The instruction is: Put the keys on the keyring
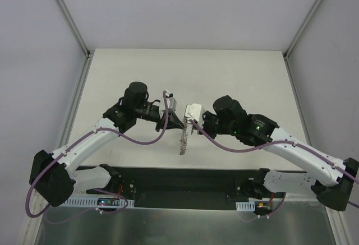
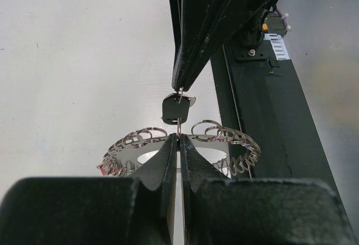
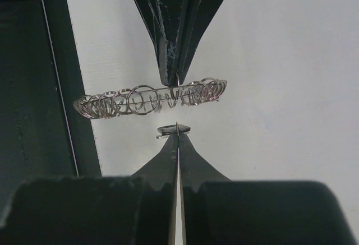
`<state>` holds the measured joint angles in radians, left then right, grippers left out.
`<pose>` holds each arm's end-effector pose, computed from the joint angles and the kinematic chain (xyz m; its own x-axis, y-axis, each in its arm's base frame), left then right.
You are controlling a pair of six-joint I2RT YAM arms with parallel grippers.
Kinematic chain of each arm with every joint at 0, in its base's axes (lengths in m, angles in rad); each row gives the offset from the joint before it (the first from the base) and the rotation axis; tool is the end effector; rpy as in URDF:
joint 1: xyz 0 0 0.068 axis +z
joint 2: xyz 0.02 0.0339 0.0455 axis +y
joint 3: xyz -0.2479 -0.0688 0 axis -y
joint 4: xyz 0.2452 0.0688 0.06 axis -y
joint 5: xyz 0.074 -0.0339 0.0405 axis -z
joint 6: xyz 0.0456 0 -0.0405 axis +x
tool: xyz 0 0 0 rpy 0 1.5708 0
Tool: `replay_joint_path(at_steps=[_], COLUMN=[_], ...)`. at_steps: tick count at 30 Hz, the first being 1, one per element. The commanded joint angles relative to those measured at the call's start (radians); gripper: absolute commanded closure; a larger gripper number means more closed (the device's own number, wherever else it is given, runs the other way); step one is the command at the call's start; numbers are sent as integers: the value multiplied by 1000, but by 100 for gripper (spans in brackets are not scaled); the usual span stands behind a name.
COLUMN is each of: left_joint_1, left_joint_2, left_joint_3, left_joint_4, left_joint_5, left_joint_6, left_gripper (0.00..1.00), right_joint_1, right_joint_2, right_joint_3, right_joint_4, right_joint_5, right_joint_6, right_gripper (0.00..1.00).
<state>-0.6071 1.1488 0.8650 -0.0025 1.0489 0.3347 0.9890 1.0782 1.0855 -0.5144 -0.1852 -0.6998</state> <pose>0.1938 -0.1828 0.3013 0.0987 0.1308 -0.9865 0.9899 -0.1143 0.0839 0.1311 0.2146 0.3360 0.3817 -0.5716 -0.7263 -0.8677 0.0490 -0.4946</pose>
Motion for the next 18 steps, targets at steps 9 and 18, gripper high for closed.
replay_joint_path(at_steps=[9,18], left_joint_1=[-3,-14], left_joint_2=[22,26], left_joint_3=[12,3], left_joint_4=[72,72], left_joint_5=[91,86], left_joint_6=[21,52], left_gripper=[100,100], right_joint_1=[19,20], right_joint_2=[-18,-20], right_joint_3=[40,36], right_joint_4=[-4,24], right_joint_5=[-7,-42], right_joint_6=[-24,0], right_gripper=[99,99])
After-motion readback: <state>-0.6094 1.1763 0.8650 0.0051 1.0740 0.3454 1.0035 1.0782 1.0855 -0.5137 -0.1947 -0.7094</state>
